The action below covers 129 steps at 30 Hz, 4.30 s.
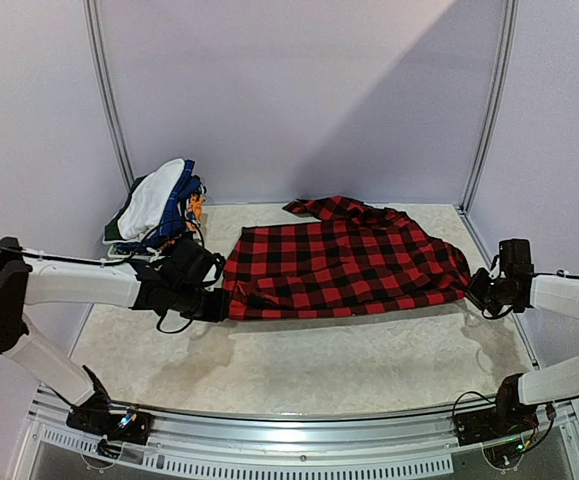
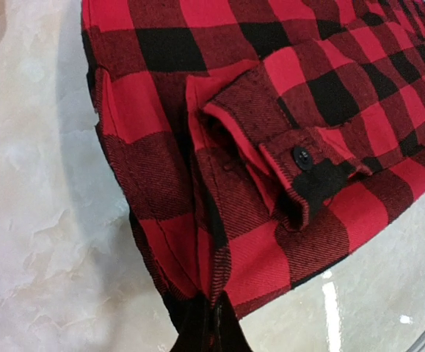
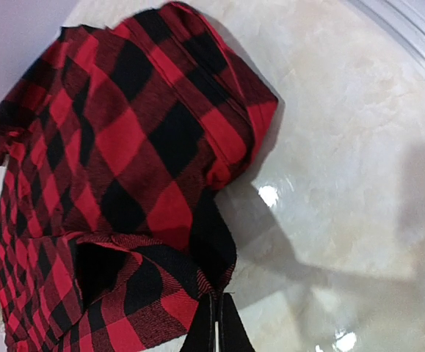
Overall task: Fold and stack the mixed laundry pile
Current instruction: Adjust the flattened shirt at the center of the board, then pick up the 1/3-folded shirt from the center of the board.
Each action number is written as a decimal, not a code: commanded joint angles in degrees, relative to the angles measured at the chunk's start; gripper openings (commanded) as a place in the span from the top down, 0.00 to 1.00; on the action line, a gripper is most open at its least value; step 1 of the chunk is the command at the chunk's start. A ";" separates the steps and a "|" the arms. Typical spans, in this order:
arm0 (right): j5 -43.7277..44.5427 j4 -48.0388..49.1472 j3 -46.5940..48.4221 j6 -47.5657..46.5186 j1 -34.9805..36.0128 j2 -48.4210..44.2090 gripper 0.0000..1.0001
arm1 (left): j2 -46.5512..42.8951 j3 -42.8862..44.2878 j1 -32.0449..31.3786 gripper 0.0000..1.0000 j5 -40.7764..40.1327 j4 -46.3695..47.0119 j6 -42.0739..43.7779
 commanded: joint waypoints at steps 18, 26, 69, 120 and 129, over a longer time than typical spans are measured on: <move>-1.90 -34.83 -4.98 4.64 -0.11 -48.70 1.00 | -23.41 -6.23 -14.47 1.00 -11.53 -22.76 -9.69; -2.45 -39.45 -1.62 6.29 -0.11 -55.52 0.39 | -28.11 -7.30 -18.15 0.54 -11.34 -27.47 -12.67; -8.78 -16.22 49.40 -19.55 8.83 36.71 0.25 | 24.24 37.65 14.37 0.37 1.51 -10.77 18.61; -2.98 -25.55 68.73 -21.81 10.79 57.12 0.26 | 51.79 57.66 19.81 1.00 8.51 -11.46 21.68; -0.55 -27.38 69.93 -20.90 10.78 60.09 0.34 | 51.68 56.29 21.02 1.00 11.60 -9.78 20.57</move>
